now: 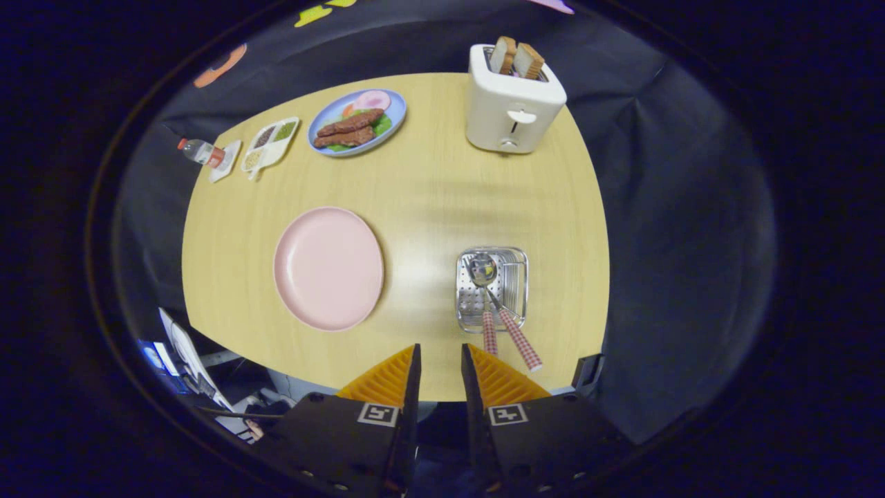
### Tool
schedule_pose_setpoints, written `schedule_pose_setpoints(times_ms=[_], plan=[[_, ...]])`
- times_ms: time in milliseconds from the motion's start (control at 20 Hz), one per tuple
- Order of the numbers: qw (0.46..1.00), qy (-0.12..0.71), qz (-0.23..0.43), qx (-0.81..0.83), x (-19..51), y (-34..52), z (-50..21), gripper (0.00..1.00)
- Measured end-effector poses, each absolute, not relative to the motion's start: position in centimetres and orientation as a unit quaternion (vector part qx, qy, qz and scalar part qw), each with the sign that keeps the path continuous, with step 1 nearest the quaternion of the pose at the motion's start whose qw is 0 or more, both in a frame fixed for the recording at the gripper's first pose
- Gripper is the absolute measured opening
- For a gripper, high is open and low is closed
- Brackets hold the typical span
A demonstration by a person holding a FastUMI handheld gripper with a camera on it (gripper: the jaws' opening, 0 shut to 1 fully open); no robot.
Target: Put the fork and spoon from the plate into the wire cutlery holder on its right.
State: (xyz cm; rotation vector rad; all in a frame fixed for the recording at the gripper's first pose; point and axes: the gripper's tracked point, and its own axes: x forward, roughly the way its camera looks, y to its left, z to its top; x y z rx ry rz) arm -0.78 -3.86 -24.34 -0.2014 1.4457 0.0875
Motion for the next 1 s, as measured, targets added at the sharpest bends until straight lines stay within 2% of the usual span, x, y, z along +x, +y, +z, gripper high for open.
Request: schedule_pose_setpoints(times_ms=[350, 400, 550, 650, 800, 900, 1000], plan=[[0.806, 0.581, 0.056, -0.096, -1.9, 1.3, -21.3, 0.44], [0.812, 0.572, 0.057, -0.097, -1.9, 2.1, -20.8, 0.52], [0.836, 0.532, 0.059, -0.120, -1.4, 3.6, -19.3, 0.57], [0.862, 0.487, 0.064, -0.125, -0.5, 5.3, -17.6, 0.61], [0.905, 0.401, 0.076, -0.118, 0.8, 8.1, -14.4, 0.75], [0.929, 0.342, 0.076, -0.117, 1.5, 9.3, -12.6, 0.82], [0.951, 0.271, 0.079, -0.123, 1.9, 10.7, -10.7, 0.84]])
